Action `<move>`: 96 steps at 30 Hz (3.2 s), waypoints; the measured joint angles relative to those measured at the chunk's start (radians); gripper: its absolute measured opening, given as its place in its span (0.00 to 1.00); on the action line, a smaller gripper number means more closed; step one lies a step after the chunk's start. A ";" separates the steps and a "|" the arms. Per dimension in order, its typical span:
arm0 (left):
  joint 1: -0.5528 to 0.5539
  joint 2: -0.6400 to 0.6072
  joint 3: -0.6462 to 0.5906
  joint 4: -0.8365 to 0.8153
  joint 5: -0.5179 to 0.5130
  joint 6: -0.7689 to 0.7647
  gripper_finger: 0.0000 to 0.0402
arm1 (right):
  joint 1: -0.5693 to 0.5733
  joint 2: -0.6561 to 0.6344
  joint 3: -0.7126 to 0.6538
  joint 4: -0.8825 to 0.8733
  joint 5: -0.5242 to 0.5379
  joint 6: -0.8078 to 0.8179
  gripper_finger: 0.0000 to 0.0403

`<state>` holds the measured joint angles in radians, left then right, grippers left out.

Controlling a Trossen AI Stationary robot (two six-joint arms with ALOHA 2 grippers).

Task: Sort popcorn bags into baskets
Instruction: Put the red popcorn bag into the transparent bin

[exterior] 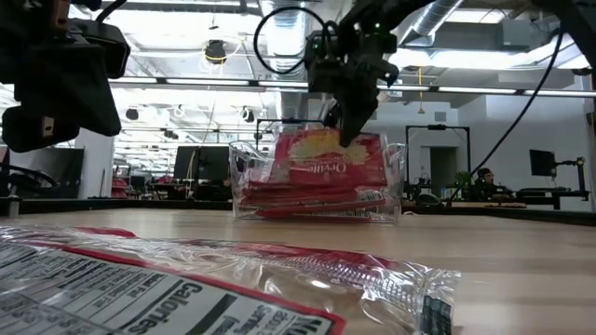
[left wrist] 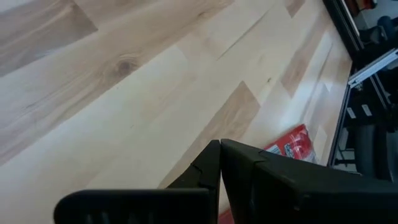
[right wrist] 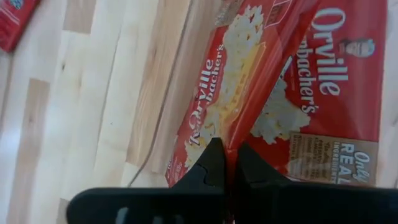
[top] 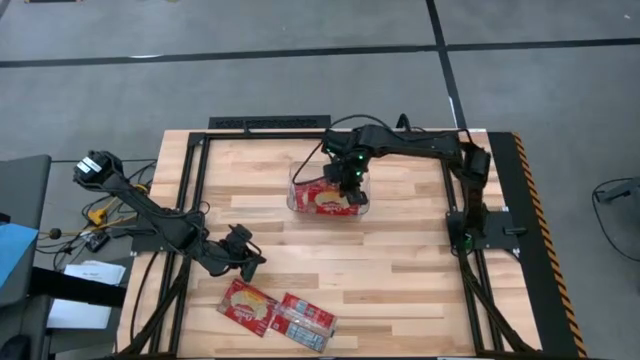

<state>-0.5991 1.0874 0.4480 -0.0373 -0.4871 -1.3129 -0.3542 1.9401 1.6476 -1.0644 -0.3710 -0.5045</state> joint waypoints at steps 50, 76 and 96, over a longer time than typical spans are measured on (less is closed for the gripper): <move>-0.562 0.598 0.394 -0.508 0.047 -0.449 0.00 | 0.525 -0.200 0.145 0.016 0.290 0.736 0.44; -0.052 0.693 0.234 0.117 -0.032 0.108 0.00 | 0.621 -0.199 -0.396 0.776 0.466 1.073 0.62; 0.045 0.698 0.233 0.151 0.001 0.186 0.00 | 0.533 -0.008 -0.520 0.967 0.248 1.099 0.62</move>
<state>-0.5543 1.7854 0.6807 0.1138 -0.4860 -1.1267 0.1786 1.9323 1.1278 -0.0973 -0.1233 0.5942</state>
